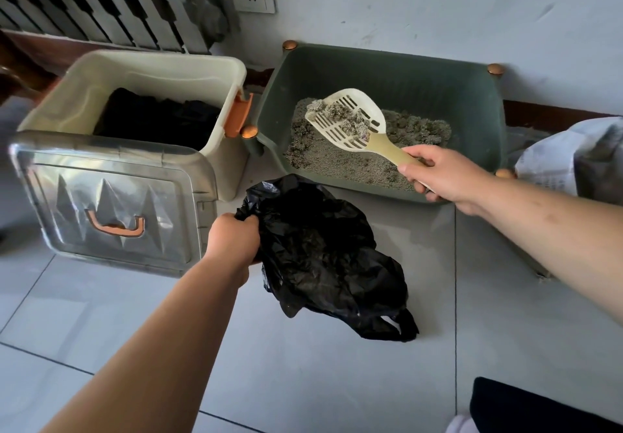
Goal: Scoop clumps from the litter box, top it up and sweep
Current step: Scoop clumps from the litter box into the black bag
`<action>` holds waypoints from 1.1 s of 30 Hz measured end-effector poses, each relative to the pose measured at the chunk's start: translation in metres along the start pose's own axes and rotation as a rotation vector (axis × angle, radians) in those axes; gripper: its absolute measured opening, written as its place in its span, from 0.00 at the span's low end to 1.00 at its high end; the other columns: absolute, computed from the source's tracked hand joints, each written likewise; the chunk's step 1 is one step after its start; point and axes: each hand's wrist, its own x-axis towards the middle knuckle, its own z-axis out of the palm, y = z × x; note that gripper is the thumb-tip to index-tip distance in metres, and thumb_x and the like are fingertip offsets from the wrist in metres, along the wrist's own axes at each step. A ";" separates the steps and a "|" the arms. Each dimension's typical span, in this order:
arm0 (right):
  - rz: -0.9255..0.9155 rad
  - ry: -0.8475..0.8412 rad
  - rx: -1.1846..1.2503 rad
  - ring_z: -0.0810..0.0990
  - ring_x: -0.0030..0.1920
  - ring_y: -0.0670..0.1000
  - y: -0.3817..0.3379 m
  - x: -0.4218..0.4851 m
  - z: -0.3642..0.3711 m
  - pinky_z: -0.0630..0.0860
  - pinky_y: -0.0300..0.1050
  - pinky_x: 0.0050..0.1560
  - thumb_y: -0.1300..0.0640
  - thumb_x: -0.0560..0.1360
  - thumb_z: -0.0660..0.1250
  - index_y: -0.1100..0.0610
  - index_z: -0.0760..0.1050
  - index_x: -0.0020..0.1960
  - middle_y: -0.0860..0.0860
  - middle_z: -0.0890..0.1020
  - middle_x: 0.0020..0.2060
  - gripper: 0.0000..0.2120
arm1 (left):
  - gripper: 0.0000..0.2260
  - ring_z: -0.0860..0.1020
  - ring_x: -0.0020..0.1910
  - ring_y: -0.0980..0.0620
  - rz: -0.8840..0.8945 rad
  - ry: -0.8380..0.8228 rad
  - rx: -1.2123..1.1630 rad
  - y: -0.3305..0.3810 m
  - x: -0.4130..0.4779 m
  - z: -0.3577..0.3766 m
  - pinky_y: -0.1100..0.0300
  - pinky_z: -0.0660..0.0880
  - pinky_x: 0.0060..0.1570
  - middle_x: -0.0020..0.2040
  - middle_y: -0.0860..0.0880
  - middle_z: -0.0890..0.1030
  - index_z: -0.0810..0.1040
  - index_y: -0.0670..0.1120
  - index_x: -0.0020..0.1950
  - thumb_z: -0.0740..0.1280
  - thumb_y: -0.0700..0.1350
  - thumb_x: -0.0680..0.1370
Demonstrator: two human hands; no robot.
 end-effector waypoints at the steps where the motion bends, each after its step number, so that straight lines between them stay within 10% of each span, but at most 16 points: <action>1: 0.002 -0.051 0.005 0.72 0.35 0.46 -0.003 -0.003 -0.003 0.68 0.38 0.28 0.57 0.77 0.66 0.49 0.72 0.68 0.51 0.77 0.41 0.19 | 0.08 0.83 0.46 0.37 -0.004 0.000 0.004 0.000 0.000 -0.001 0.42 0.83 0.49 0.50 0.36 0.81 0.75 0.35 0.54 0.61 0.39 0.79; 10: 0.203 -0.584 -0.134 0.71 0.27 0.44 -0.002 -0.021 -0.031 0.65 0.33 0.22 0.61 0.69 0.71 0.48 0.78 0.59 0.48 0.78 0.31 0.21 | 0.13 0.78 0.40 0.42 -0.021 0.029 -0.001 -0.012 0.014 -0.008 0.45 0.79 0.43 0.43 0.39 0.77 0.76 0.33 0.52 0.61 0.41 0.74; 19: -0.215 -0.405 -1.106 0.76 0.45 0.47 -0.010 -0.027 -0.005 0.73 0.45 0.41 0.52 0.75 0.66 0.27 0.69 0.62 0.42 0.75 0.46 0.23 | 0.08 0.80 0.44 0.40 -0.074 0.024 0.021 -0.021 0.014 -0.006 0.43 0.81 0.53 0.44 0.40 0.78 0.73 0.41 0.41 0.60 0.35 0.80; 29: -0.271 -0.258 -0.796 0.77 0.44 0.42 -0.027 -0.028 -0.026 0.74 0.43 0.48 0.57 0.71 0.70 0.29 0.75 0.54 0.42 0.78 0.47 0.23 | 0.07 0.75 0.44 0.44 -0.008 -0.018 0.051 -0.017 0.021 0.000 0.51 0.73 0.43 0.45 0.40 0.76 0.75 0.39 0.48 0.58 0.38 0.78; 33: -0.052 -0.258 -0.387 0.73 0.29 0.44 -0.019 -0.031 -0.034 0.72 0.39 0.29 0.63 0.73 0.69 0.43 0.79 0.57 0.53 0.80 0.36 0.19 | 0.08 0.74 0.42 0.45 0.032 -0.030 0.043 -0.016 0.021 0.003 0.51 0.72 0.43 0.44 0.41 0.75 0.75 0.37 0.50 0.59 0.39 0.77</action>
